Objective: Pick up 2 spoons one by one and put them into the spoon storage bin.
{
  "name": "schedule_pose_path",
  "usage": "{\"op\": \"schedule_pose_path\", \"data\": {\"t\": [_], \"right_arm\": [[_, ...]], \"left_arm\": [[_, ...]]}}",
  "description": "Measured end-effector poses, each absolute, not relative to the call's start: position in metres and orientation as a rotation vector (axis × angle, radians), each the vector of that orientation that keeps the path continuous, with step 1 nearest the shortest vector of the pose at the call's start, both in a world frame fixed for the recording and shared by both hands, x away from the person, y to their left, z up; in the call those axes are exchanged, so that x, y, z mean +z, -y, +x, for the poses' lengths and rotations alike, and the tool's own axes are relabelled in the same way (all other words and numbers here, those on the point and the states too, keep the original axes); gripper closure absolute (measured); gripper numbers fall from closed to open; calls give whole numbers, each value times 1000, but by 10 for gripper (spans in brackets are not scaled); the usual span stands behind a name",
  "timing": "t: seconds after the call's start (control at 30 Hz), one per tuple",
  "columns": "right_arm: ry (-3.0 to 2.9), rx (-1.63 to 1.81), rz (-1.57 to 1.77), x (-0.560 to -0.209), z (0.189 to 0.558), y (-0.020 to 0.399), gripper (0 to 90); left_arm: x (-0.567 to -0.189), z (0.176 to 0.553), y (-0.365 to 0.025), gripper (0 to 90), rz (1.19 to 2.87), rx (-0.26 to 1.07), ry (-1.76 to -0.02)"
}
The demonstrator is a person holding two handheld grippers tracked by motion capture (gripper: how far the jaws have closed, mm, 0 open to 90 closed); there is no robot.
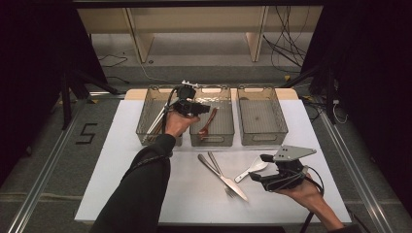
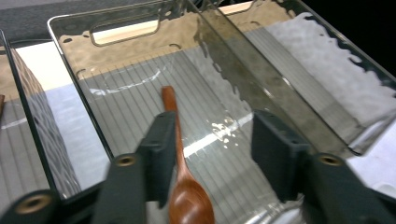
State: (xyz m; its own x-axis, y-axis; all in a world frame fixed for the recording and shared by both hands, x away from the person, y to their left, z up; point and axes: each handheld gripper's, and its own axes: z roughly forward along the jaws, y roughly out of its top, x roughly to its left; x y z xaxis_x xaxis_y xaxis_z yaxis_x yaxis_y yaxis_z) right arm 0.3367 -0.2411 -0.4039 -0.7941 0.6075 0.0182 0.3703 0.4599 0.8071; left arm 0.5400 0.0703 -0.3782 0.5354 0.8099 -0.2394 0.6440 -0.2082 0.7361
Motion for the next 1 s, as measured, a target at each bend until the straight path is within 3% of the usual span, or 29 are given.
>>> {"op": "schedule_pose_path", "data": {"t": [0.17, 0.4, 1.0], "right_arm": [[-2444, 1242, 836, -404, 337, 241, 267], [-2449, 1231, 835, -404, 339, 244, 265], [-2544, 1097, 777, -410, 361, 242, 263]], "left_arm": [[-366, 523, -78, 374, 1913, 211, -1130], [-351, 478, -104, 297, 1910, 217, -1022], [-378, 403, -142, 205, 1968, 231, -954]]}}
